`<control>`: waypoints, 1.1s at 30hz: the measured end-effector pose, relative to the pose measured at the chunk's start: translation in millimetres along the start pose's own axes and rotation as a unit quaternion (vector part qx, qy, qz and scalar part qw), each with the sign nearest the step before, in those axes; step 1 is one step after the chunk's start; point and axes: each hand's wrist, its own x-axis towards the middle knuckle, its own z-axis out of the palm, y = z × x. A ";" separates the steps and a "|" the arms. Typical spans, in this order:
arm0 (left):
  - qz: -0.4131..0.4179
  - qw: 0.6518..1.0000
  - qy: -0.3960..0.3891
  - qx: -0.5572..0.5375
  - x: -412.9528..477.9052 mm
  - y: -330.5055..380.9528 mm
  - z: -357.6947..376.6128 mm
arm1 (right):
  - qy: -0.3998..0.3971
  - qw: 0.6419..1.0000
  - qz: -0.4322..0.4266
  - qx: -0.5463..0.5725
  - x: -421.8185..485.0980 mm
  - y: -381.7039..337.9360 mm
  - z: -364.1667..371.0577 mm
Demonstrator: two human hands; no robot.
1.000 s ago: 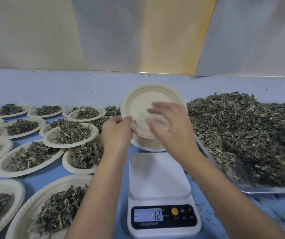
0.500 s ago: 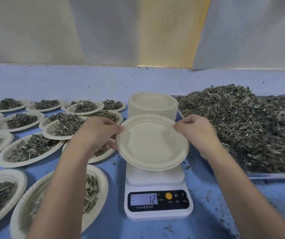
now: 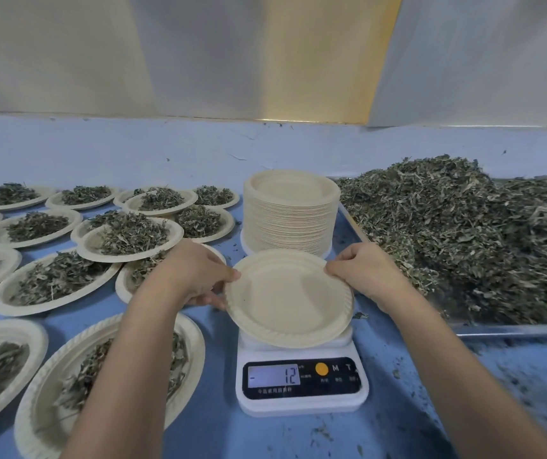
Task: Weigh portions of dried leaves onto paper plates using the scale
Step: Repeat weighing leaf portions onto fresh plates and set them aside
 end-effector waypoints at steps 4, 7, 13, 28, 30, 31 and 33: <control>0.004 1.000 -0.001 0.013 4.4 -2.5 0.9 | -0.007 1.000 -0.018 -0.001 0.0 4.2 5.1; 0.002 1.000 0.006 0.016 4.8 -2.9 2.1 | -0.004 1.000 -0.025 -0.001 1.4 5.0 4.8; 0.014 0.996 0.055 0.064 3.3 0.7 2.1 | 0.088 0.996 -0.026 -0.011 8.0 8.4 -8.9; 0.276 0.954 0.049 -0.107 -21.6 75.6 87.2 | -0.051 0.949 0.164 -0.263 42.9 86.1 -47.2; 0.289 0.948 0.036 -0.130 -22.4 88.0 100.6 | -0.053 0.935 0.157 -0.313 52.2 90.9 -46.1; 0.295 0.945 0.033 -0.141 -22.9 94.5 106.3 | -0.042 0.929 0.140 -0.341 58.1 92.7 -46.2; 0.303 0.938 0.031 -0.163 -23.7 107.4 116.9 | -0.027 0.918 0.089 -0.386 71.8 97.1 -48.3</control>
